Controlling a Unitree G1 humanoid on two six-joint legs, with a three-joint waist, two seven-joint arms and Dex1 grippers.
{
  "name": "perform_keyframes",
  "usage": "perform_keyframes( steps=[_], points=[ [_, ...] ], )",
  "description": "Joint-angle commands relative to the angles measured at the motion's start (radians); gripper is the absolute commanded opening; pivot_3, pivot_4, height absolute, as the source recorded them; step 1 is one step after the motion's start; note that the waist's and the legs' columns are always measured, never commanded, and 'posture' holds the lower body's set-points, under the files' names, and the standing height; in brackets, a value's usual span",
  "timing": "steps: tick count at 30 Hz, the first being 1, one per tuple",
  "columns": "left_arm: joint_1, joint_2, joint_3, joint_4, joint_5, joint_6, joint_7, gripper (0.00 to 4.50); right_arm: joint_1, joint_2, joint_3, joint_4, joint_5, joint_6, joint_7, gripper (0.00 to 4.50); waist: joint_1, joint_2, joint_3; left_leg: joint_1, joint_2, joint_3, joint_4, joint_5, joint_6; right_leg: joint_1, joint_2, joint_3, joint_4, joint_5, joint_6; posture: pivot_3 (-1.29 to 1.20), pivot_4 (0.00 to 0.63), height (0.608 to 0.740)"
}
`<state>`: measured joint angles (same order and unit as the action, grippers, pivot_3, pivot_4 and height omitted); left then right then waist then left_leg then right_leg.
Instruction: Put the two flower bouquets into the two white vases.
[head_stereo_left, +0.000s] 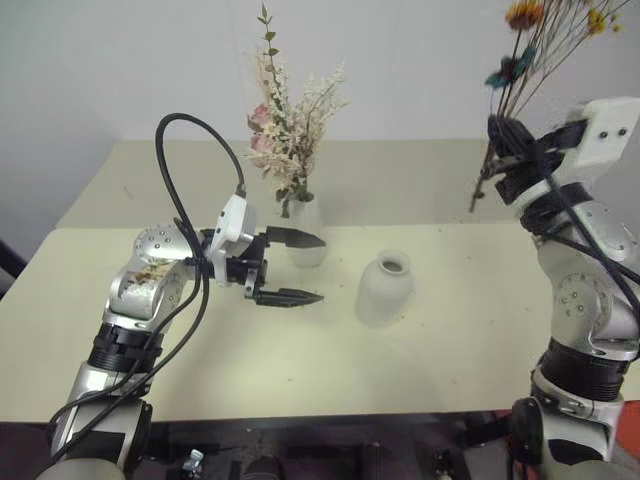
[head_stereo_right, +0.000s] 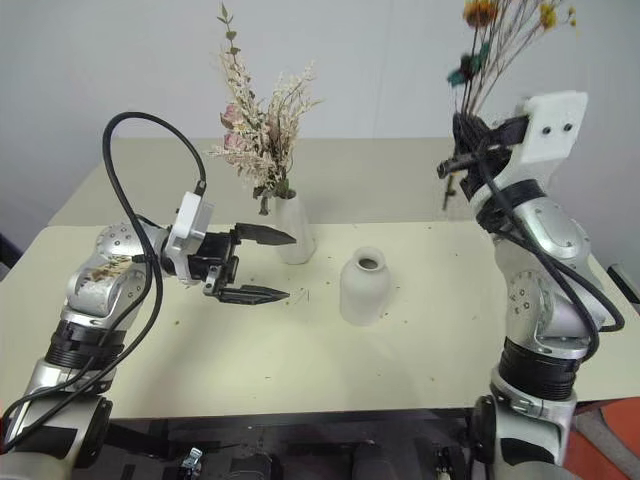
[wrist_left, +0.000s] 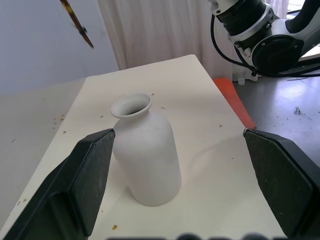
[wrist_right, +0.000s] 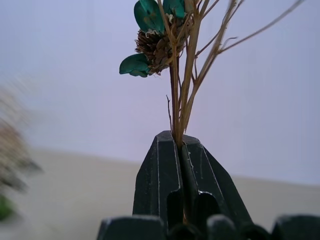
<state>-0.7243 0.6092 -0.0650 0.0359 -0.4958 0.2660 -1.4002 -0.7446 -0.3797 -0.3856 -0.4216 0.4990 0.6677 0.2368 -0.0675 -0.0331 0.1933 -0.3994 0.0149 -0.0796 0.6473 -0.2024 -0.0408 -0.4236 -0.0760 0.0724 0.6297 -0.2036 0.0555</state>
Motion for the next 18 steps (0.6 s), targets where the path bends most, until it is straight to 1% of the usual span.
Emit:
perform_keyframes(
  steps=[1,3,8,18],
  points=[
    [-0.020,0.006,0.011,-0.022,0.002,0.005,0.020,4.50,0.010,0.021,-0.019,-0.097,0.117,-0.010,0.012,0.04,0.002,0.000,0.000,0.000,0.000,0.000,0.000,0.000,0.000,0.000,0.000,0.000,0.000,0.000,0.000,0.00,0.150,0.740],
    [-0.015,0.010,0.007,-0.029,0.008,0.011,0.028,4.50,0.043,0.040,0.005,-0.126,0.150,-0.018,0.014,0.04,0.003,0.000,0.000,-0.001,0.000,0.000,0.000,0.000,0.000,0.000,0.000,0.000,-0.001,0.000,0.000,0.00,0.150,0.740],
    [-0.004,0.017,0.004,-0.038,0.020,0.008,0.031,4.50,0.105,0.070,0.086,-0.134,0.129,-0.046,0.000,0.04,0.001,0.000,0.000,0.000,0.000,0.000,0.000,0.000,0.000,0.000,0.000,0.000,0.000,0.000,0.000,0.00,0.150,0.740],
    [0.004,0.039,0.016,-0.051,0.018,0.018,0.040,4.50,0.221,0.120,0.140,-0.117,0.117,-0.148,0.009,0.04,0.000,0.000,0.000,0.000,0.000,0.000,-0.001,0.000,0.000,0.000,0.000,0.000,0.000,0.000,0.000,0.00,0.150,0.740]
  ],
)
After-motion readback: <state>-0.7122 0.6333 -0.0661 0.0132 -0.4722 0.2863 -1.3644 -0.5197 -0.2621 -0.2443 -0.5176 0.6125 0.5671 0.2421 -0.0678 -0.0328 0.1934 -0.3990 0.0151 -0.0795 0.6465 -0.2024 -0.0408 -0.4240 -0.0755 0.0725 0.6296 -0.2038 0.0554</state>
